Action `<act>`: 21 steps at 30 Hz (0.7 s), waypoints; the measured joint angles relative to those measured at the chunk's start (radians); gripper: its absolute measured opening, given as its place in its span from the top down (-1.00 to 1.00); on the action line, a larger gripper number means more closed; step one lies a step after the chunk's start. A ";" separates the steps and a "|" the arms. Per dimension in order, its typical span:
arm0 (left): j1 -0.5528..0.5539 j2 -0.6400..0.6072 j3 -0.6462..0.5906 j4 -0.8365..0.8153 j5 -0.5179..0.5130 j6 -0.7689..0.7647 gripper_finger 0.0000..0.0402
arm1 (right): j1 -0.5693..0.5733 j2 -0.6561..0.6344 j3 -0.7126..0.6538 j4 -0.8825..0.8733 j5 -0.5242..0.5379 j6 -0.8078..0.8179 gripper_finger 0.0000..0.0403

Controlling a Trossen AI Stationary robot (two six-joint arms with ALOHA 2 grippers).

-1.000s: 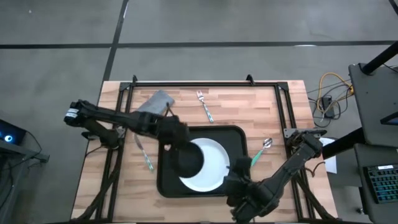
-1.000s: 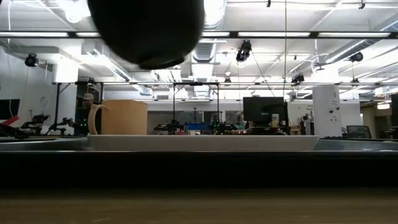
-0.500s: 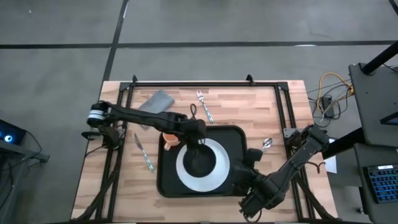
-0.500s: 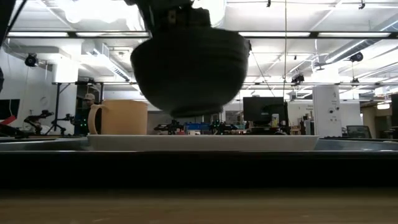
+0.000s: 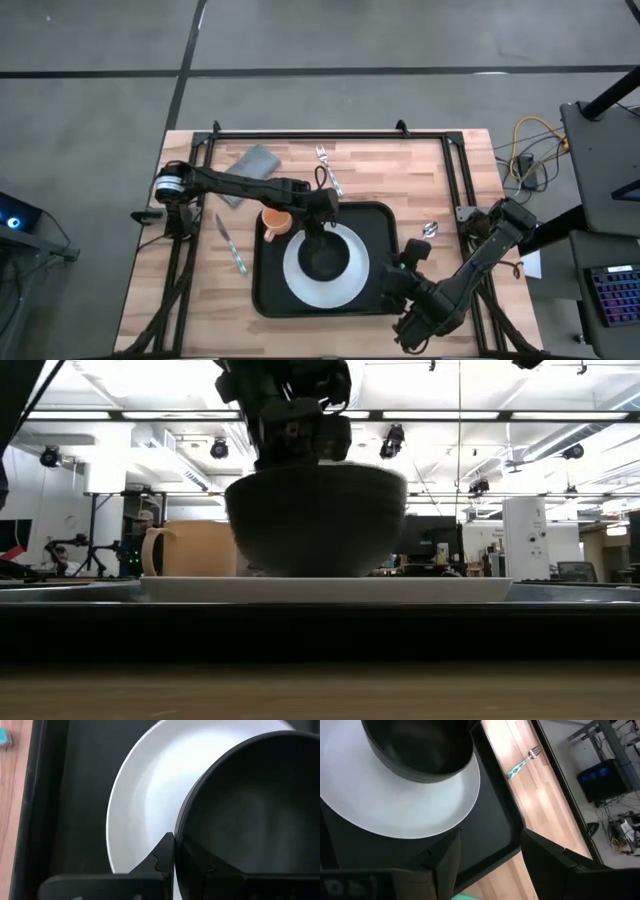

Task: Set up tray
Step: Put the black bowl on top of the white plate

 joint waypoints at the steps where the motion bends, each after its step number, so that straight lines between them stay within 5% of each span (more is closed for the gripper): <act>1: 0.002 0.000 -0.003 0.015 0.008 0.000 1.00 | 0.000 0.000 0.000 0.000 0.000 0.001 0.04; 10: 0.005 0.000 -0.037 0.071 0.078 -0.005 0.98 | 0.000 0.000 0.002 0.003 0.001 0.004 0.04; 21: 0.011 -0.006 -0.029 0.081 0.072 0.002 0.66 | 0.000 0.000 0.006 0.008 0.002 -0.019 0.04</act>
